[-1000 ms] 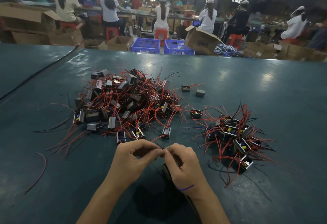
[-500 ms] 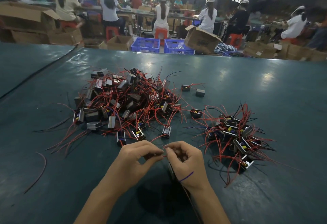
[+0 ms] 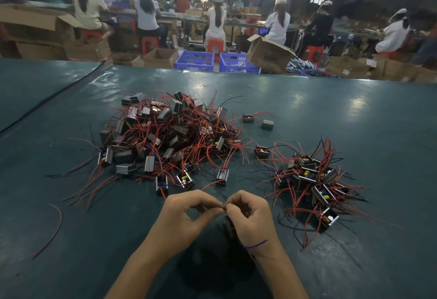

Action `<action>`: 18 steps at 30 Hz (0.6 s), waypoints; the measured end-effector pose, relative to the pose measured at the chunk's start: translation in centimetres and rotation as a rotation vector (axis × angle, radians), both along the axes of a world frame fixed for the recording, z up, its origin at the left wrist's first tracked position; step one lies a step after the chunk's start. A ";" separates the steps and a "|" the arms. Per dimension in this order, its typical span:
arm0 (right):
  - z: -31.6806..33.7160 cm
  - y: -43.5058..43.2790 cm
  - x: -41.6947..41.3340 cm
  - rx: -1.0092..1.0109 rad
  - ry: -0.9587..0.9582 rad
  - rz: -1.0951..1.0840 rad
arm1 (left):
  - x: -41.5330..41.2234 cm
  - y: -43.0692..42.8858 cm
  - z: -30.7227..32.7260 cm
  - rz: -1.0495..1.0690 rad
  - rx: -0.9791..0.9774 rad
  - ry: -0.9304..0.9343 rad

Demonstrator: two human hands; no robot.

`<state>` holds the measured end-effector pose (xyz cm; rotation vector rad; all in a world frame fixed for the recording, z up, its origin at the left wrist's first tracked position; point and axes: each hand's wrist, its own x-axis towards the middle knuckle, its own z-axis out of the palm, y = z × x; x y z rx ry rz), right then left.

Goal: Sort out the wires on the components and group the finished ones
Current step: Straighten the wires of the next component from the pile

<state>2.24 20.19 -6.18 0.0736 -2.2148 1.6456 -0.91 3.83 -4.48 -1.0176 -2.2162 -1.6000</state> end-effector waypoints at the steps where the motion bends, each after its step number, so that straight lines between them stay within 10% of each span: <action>1: 0.0 0.0 0.0 0.013 0.005 -0.003 | 0.0 0.1 0.0 -0.002 0.017 -0.003; 18: 0.7 0.0 0.3 0.101 0.104 0.059 | -0.1 -0.3 0.3 0.034 0.135 -0.148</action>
